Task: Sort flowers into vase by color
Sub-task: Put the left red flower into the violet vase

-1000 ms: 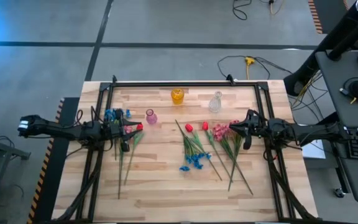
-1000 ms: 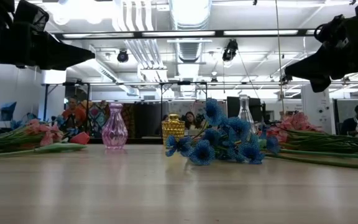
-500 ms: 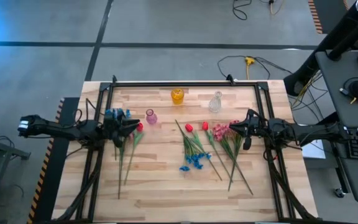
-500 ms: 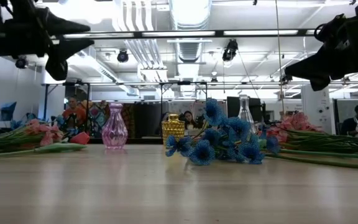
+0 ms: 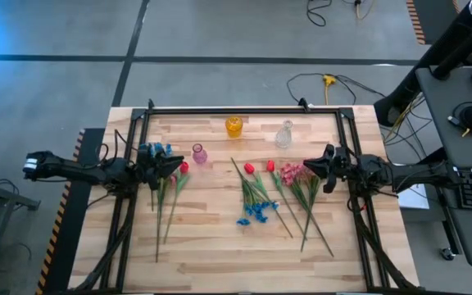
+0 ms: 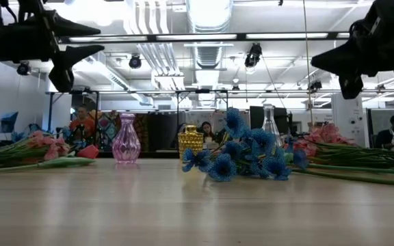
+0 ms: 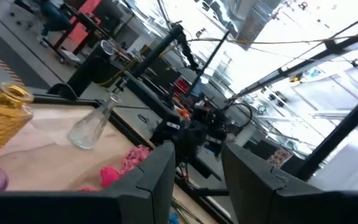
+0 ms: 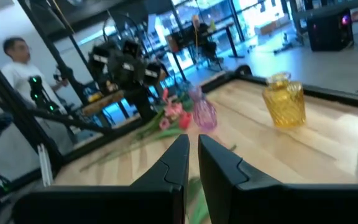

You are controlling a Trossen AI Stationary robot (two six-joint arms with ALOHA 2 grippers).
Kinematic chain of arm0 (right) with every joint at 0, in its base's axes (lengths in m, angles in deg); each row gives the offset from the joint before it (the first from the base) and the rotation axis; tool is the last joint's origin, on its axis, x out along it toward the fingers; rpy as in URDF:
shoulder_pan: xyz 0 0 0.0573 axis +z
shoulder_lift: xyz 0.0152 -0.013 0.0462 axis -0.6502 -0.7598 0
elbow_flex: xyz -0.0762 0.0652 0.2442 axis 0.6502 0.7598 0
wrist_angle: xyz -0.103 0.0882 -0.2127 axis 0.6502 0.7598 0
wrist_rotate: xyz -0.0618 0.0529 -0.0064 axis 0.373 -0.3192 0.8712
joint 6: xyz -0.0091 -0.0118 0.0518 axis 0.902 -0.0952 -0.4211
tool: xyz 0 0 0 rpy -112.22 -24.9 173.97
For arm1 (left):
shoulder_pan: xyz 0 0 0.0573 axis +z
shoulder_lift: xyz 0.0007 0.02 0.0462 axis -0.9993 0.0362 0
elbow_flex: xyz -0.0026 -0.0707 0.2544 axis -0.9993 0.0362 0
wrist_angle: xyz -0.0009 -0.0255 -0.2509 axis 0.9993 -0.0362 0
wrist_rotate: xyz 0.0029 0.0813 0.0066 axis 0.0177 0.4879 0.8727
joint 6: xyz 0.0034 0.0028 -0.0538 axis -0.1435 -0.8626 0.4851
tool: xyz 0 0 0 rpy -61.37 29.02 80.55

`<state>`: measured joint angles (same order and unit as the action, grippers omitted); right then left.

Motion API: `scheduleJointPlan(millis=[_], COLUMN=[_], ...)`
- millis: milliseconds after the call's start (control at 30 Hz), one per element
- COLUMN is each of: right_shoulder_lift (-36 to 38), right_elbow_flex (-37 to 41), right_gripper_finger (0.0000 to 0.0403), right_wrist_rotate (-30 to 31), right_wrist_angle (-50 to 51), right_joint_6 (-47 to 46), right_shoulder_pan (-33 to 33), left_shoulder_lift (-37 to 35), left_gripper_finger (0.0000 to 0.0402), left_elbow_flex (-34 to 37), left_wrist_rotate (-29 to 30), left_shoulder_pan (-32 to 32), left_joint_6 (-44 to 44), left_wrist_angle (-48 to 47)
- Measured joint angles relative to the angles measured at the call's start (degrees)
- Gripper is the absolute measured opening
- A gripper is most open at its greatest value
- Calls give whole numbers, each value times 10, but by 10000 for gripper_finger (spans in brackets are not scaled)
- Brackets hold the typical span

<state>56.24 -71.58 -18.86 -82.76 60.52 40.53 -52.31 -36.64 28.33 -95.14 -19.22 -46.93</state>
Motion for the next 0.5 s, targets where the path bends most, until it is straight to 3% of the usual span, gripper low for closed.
scheduleJointPlan(millis=[100, 200, 500], right_shoulder_lift=[0, 0, 0], right_elbow_flex=[0, 0, 0], right_gripper_finger=[28, 28, 28], right_wrist_rotate=[0, -1, -2], right_wrist_angle=[-13, -16, -14], right_joint_6=[1, -10, -56], right_shoulder_pan=[0, 0, 0], left_shoulder_lift=[23, 64, 192], left_gripper_finger=[114, 104, 80], left_elbow_flex=[-35, -97, -367], left_wrist_rotate=[-43, -44, 7], left_shoulder_pan=[-19, -48, -78], left_joint_6=[17, 16, 209], left_wrist_angle=[-12, -68, -617])
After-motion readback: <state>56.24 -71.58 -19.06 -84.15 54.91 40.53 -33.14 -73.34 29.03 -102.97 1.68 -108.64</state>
